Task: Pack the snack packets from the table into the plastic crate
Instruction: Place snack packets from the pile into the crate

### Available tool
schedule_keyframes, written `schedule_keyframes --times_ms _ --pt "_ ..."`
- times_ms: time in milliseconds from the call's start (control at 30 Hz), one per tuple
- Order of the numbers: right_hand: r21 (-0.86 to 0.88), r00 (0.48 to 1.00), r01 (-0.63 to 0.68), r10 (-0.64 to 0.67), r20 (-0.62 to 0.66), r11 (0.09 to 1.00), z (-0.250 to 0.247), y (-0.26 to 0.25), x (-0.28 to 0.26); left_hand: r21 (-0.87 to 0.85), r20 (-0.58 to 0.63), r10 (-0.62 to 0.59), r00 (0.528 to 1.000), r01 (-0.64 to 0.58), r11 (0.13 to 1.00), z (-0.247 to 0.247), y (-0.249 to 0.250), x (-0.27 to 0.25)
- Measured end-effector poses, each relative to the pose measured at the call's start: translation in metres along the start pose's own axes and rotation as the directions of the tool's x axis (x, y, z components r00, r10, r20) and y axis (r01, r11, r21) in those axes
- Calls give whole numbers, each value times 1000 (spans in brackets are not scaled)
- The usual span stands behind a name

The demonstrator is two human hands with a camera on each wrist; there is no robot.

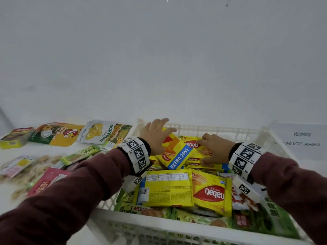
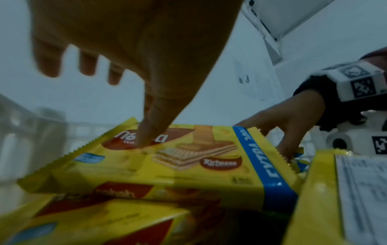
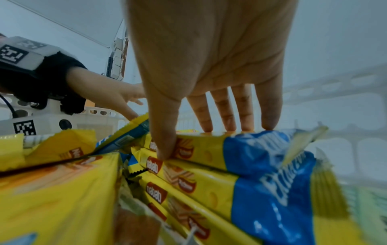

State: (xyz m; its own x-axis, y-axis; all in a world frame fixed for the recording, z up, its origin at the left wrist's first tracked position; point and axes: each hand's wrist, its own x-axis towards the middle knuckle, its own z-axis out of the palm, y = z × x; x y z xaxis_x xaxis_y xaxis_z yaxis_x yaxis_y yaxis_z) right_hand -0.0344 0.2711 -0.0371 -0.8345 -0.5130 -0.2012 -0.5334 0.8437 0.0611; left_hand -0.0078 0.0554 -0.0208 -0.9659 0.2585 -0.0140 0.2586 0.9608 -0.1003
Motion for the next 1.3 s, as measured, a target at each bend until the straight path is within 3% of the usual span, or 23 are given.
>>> schedule_keyframes --times_ms 67,133,233,300,367,467,867,1300 --pt "3 1000 -1 1 -1 1000 0 0 0 49 201 86 976 -97 994 -3 2 1" --pt "-3 1000 -2 2 0 1000 0 0 0 131 281 62 958 -102 986 -2 2 2" --pt "3 1000 -5 5 4 1000 0 -1 -1 224 226 45 973 -96 970 1 3 4" --pt "16 1000 -7 7 3 1000 -1 -1 -1 275 194 -39 980 -16 961 0 3 4" --pt "31 1000 -9 9 3 999 -3 0 -2 301 227 -143 963 70 951 -3 2 3" --pt "9 1000 -18 18 16 1000 -2 -1 -3 244 304 -205 930 132 961 -6 1 2" --pt "53 997 -70 68 32 996 -2 2 -6 93 351 -117 929 90 992 0 -5 10" --pt "-57 993 -121 122 8 991 -2 -7 -6 158 390 -78 918 17 987 -3 3 4"
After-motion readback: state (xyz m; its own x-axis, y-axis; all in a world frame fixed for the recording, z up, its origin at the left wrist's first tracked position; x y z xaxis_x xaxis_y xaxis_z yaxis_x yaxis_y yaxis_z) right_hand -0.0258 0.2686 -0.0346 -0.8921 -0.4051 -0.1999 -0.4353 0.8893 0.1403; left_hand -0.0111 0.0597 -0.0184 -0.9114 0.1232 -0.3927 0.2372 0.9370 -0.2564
